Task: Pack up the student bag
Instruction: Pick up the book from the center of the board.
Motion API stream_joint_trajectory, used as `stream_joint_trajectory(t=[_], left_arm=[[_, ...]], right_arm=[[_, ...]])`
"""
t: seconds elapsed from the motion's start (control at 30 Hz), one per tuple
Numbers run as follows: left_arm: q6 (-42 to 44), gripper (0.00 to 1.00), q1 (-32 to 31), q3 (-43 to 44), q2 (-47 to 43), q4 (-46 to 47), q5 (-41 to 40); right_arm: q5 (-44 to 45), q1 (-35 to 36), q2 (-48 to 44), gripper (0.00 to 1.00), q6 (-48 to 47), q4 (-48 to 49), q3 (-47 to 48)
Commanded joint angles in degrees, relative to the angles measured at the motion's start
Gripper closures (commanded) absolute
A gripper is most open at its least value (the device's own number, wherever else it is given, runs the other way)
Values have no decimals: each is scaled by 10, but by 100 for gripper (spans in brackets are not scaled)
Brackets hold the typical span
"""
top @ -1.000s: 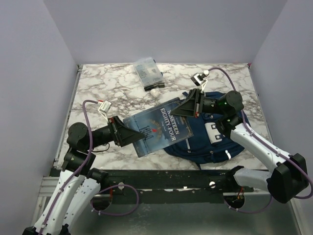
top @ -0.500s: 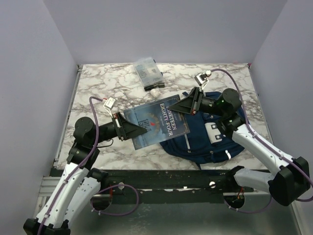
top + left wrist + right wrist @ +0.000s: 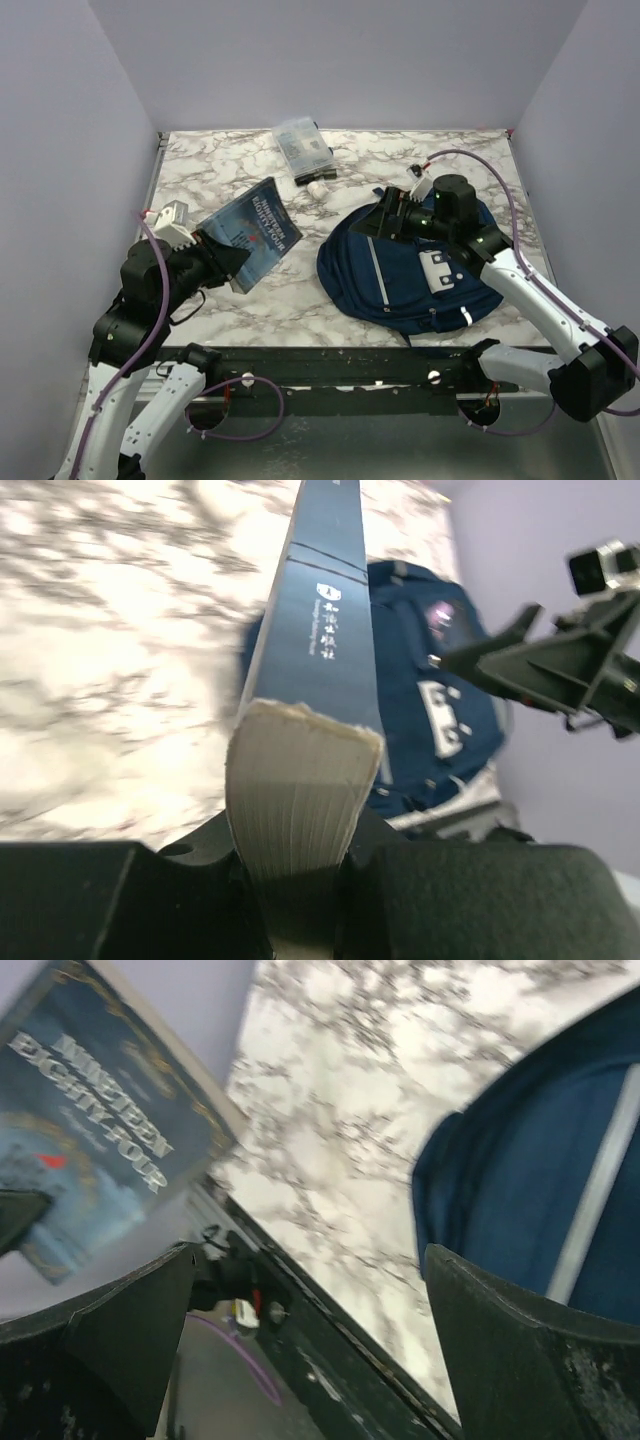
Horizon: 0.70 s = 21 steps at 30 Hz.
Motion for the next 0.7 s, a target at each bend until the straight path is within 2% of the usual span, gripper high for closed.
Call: stream_joint_trajectory(t=[0.0,0.13,0.27,0.37,0.47,0.67], left_arm=[[29,100,3,25,-36,-74,-172],[20,100,3,5,-47,-74,-168],[6,100,4,-9,-43,-72,-152],[0,100,4,-15,-36,-67,-139],[-4,100,4,-18,-29,-62,-124],[-10,100,4,-23,-24,-56,-103]], right_arm=[[40,3,24,4,-73,-81,-2],[140,69,50,25,-94,-102,8],[275,168,110,43,-107,-148,40],[361,210,163,60,-111,-184,66],[440,253,205,60,-118,-198,83],[513,288,283,56,-123,-224,124]])
